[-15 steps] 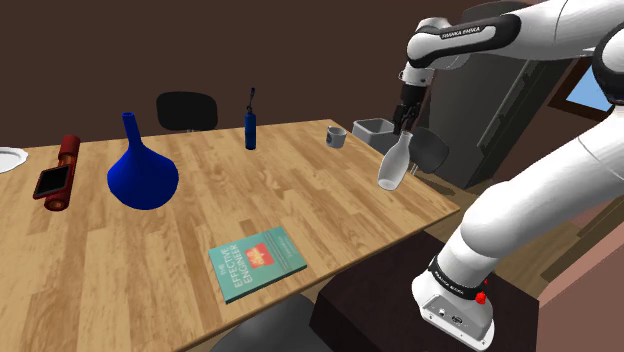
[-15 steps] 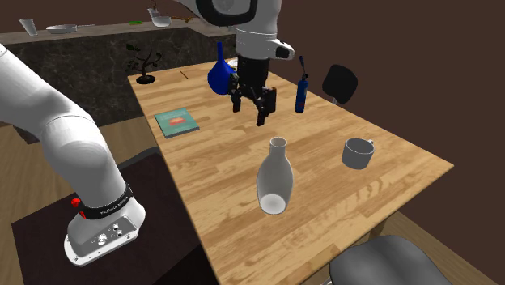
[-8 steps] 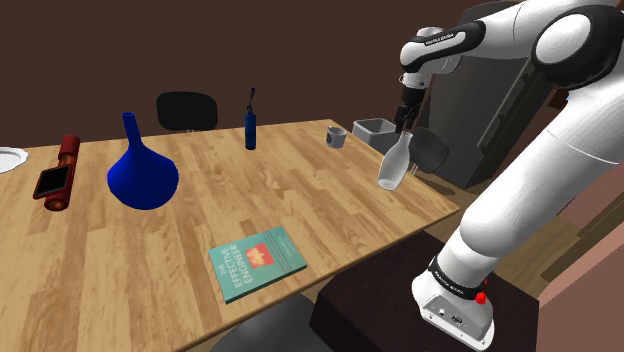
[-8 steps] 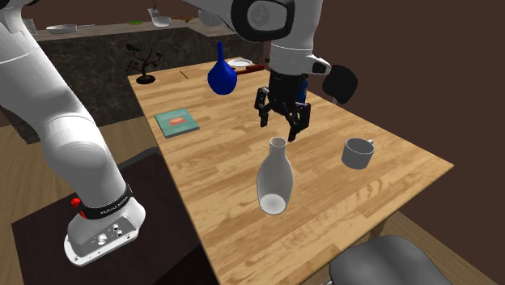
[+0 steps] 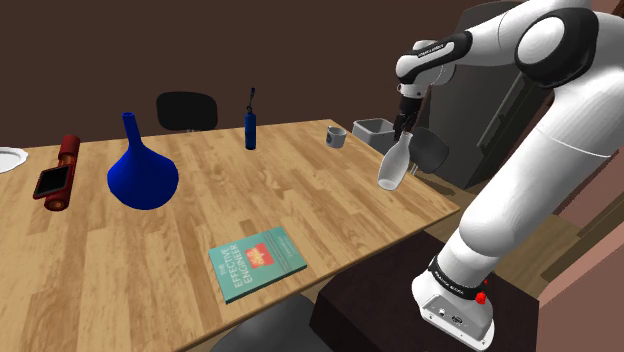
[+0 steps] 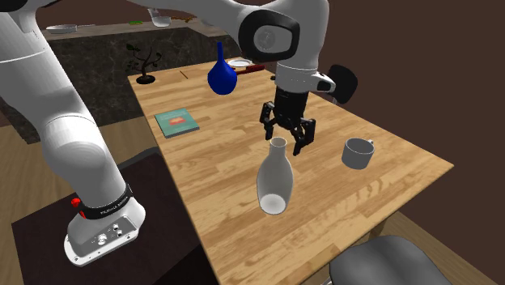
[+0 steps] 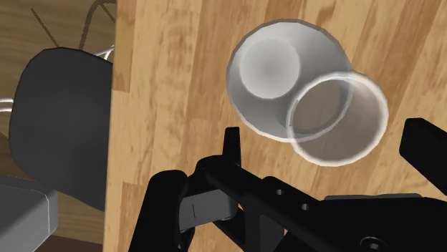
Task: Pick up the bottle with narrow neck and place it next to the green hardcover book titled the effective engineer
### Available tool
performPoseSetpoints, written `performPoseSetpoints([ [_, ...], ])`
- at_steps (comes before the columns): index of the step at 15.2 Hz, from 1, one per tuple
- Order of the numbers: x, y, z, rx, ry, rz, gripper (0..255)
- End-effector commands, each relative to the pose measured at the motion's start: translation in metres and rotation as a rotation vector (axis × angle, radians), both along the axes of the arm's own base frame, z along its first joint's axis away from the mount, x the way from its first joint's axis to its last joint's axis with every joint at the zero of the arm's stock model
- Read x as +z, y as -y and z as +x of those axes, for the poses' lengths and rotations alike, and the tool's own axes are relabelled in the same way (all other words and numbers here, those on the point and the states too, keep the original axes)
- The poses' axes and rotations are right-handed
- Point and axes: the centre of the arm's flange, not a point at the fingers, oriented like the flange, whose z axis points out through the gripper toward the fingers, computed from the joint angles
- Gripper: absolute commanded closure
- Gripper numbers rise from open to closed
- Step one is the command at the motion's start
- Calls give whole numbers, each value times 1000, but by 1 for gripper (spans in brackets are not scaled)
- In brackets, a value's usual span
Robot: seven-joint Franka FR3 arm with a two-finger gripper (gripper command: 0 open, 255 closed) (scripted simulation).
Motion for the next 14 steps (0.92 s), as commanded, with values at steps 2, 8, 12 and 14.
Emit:
performPoseSetpoints([
  [2, -7, 1, -1, 0, 0, 0, 0],
  [8, -7, 1, -1, 0, 0, 0, 0],
  [12, -7, 1, -1, 0, 0, 0, 255],
  [14, -7, 1, -2, 0, 0, 0, 255],
])
